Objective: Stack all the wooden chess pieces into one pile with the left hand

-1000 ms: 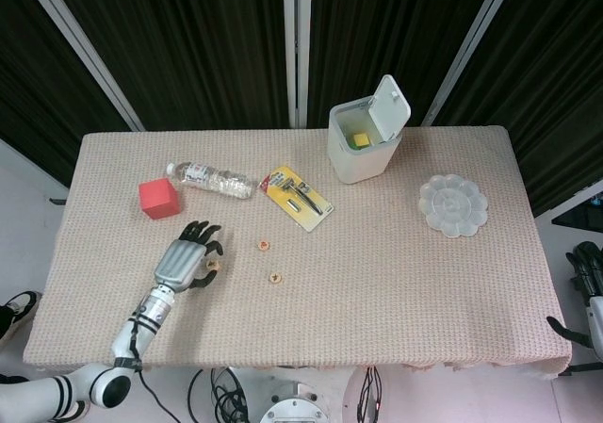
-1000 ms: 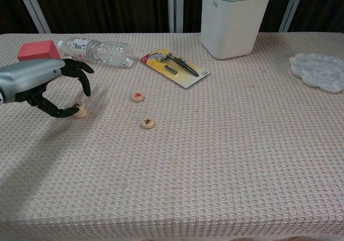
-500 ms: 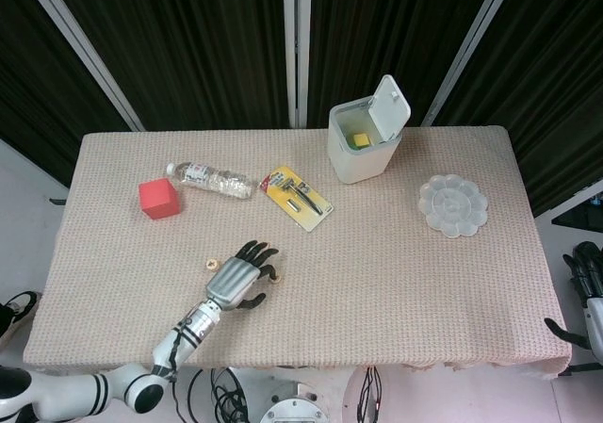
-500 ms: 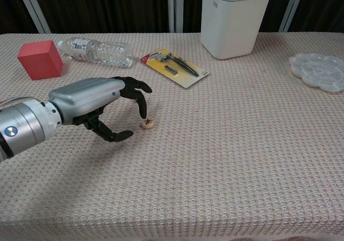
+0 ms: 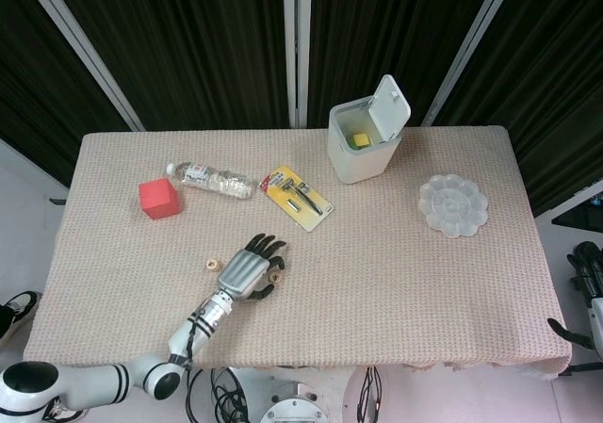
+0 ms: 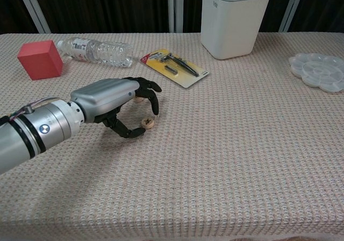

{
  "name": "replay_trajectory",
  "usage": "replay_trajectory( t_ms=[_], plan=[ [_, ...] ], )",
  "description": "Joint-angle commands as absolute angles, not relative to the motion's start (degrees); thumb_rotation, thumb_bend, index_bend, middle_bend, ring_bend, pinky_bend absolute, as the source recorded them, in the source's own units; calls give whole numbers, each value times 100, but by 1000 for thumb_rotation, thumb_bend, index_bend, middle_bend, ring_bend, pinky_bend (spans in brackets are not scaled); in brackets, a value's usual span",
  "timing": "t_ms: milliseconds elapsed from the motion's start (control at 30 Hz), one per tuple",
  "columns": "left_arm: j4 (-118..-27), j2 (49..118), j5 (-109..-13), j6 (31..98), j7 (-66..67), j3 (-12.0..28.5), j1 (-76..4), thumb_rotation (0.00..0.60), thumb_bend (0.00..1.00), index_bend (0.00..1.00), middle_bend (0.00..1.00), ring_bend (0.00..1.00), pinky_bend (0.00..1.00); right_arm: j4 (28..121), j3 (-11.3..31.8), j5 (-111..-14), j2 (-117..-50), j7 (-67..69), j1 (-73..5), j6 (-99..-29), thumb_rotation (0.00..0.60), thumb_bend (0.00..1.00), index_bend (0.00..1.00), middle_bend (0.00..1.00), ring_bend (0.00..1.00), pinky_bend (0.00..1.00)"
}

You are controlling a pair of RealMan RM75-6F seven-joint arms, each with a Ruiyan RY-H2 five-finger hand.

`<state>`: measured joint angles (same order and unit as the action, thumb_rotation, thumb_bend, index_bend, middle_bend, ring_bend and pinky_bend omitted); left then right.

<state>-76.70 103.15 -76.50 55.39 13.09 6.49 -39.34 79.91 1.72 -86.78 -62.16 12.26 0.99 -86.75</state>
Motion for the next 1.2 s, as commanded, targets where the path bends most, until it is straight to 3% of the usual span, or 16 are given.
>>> replay_trajectory(
  t_ms=[33,900,1200],
  plan=[
    [-7684,10263,-7588,5482,1375,656,-3956,600,321,361,77,0,0,7992,173,-8677,-6209,1231,91,-8663,600,66,0,0,0,0],
    [-7653,10297,-7613,5672,1239,592,-3861,600,318,478,97,0,0,7951,137,-8673,-6206,1271,67,-8558,600,98,0,0,0,0],
    [-8361,9598,-7552,6062,1589,690,-3663,600,321,480,100,0,0,8006,133,-8707,-6162,1264,90,-8624,600,98,0,0,0,0]
  ],
)
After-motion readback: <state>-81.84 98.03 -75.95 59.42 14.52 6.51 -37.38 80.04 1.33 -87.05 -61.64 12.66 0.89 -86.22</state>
